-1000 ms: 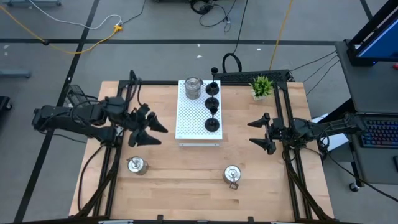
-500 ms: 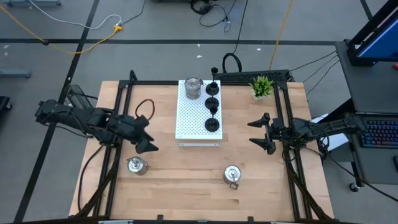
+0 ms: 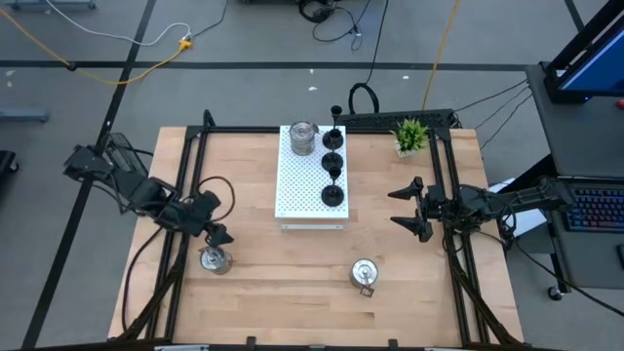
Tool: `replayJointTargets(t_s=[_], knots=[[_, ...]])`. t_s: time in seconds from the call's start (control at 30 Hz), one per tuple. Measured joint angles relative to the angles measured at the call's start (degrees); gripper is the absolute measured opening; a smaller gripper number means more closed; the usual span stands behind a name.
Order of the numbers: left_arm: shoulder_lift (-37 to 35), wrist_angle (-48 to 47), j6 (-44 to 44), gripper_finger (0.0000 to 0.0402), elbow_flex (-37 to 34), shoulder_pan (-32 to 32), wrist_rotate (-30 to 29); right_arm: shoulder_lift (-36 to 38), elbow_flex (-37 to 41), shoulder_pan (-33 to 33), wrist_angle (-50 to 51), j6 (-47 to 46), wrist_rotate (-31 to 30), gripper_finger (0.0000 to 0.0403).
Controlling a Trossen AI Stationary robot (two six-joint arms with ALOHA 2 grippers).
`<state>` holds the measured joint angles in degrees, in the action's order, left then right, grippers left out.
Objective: Pick & Place candle stick holders
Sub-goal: Put the left silver scented candle on the shelf aligned with the other silver scented candle
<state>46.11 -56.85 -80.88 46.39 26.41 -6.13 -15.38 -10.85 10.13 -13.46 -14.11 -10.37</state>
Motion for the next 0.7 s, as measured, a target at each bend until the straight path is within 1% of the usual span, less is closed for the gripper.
replayJointTargets(t_s=[0.07, 0.23, 0.4, 0.53, 0.7], knots=[[0.0, -1.8, -3.1, 0.0392, 0.0, 2.0, 0.1, 0.0, 0.0, 0.0, 0.0, 0.0, 0.0, 0.0357], [0.2, -2.3, -12.1, 0.0392, 0.0, 8.6, 1.4, 0.0, 0.0, 0.0, 0.0, 0.0, 0.0, 0.0358], [2.8, -7.2, -21.4, 0.0392, 0.0, 15.7, 2.2, 0.0, 0.0, 0.0, 0.0, 0.0, 0.0, 0.0358], [5.9, -9.1, -24.3, 0.0392, 0.0, 18.9, 1.5, 0.0, 0.0, 0.0, 0.0, 0.3, 0.0, 0.0357], [9.6, -9.6, -23.5, 0.0392, 0.0, 19.5, 1.0, 0.0, 0.0, 0.0, 0.0, 0.5, 0.0, 0.0359]])
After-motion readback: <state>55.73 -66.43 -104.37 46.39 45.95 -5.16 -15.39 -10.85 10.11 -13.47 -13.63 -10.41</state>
